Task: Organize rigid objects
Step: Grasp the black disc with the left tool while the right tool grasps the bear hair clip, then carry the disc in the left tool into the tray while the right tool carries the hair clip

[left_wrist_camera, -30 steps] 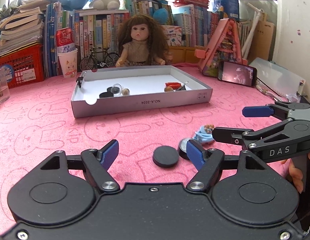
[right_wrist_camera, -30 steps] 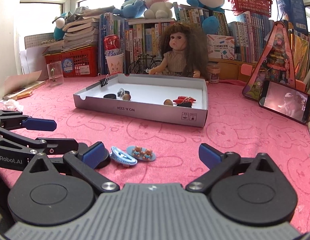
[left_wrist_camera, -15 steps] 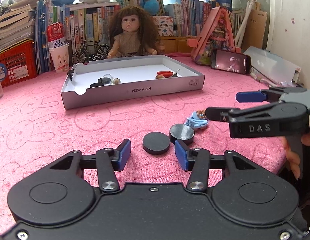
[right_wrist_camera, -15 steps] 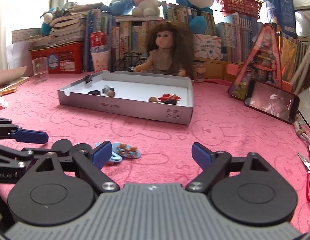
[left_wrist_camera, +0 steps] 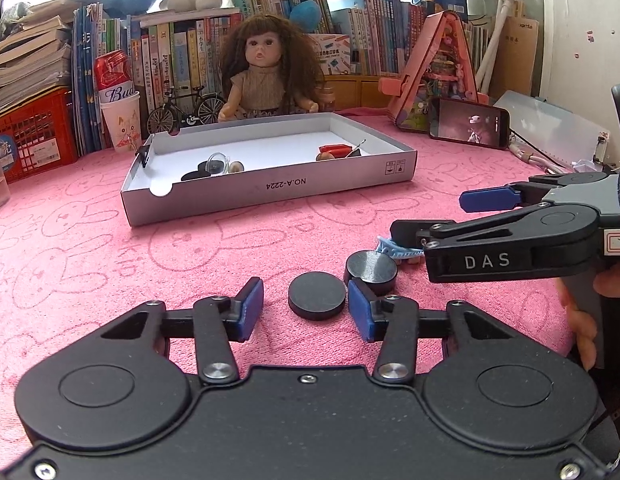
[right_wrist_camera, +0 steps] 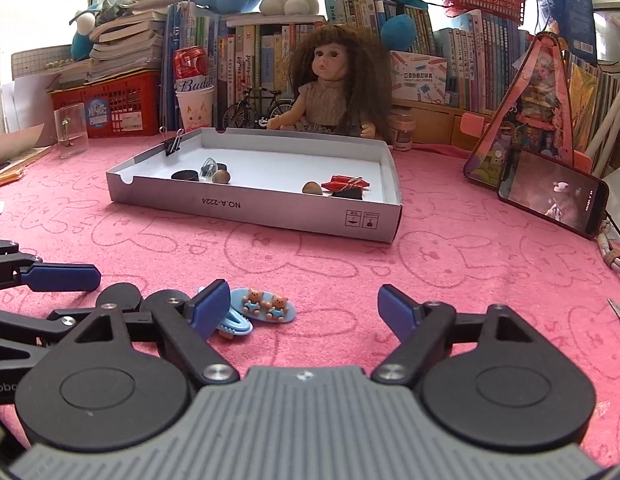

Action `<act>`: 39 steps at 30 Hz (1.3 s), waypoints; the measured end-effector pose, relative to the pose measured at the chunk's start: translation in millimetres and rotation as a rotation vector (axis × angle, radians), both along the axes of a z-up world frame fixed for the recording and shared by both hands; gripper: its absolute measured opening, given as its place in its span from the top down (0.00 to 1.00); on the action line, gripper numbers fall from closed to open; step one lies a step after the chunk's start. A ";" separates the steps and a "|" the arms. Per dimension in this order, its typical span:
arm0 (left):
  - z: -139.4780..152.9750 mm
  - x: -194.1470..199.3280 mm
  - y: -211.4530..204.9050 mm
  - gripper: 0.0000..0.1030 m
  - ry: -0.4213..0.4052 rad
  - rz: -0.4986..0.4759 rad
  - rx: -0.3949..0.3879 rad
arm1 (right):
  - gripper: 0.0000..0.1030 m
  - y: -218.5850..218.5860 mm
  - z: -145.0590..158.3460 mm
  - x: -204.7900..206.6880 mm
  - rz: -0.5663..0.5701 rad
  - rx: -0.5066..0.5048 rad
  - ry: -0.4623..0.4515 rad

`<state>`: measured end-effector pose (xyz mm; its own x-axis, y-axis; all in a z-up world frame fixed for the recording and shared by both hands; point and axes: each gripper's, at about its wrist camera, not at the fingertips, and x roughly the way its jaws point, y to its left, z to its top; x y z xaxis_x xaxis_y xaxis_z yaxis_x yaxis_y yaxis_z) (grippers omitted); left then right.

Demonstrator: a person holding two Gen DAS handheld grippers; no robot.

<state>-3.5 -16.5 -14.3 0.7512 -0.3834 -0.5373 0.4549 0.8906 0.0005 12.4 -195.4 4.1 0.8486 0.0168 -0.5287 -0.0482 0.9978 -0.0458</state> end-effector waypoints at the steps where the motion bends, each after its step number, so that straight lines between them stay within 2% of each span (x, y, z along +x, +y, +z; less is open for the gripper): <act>1: -0.4 0.5 -0.3 0.59 -0.003 0.002 0.000 | 0.15 -1.4 -0.1 0.1 -0.012 -0.002 -0.001; 5: -0.5 2.3 -0.9 0.67 -0.016 0.020 0.013 | 0.15 -8.1 -0.1 1.0 -0.048 0.003 0.010; 9: 0.0 4.9 1.9 0.71 -0.014 0.040 0.010 | 0.15 -8.3 -0.8 0.8 -0.042 0.005 0.015; 17: 0.6 6.8 3.2 0.71 -0.012 0.049 0.006 | 0.16 1.2 0.9 7.0 -0.015 0.024 0.040; 27: 3.6 10.2 4.0 0.71 -0.013 0.062 -0.017 | 0.30 3.6 6.0 10.4 -0.081 0.113 0.122; 29: 3.9 11.1 3.4 0.71 -0.013 0.063 -0.019 | 0.35 5.8 6.9 10.2 -0.084 0.124 0.129; 35: 6.3 13.6 2.2 0.71 -0.015 0.072 -0.033 | 0.57 10.2 7.8 10.6 -0.073 0.145 0.128; 39: 7.9 15.7 2.4 0.71 -0.015 0.078 -0.037 | 0.59 10.9 7.8 11.5 -0.066 0.145 0.124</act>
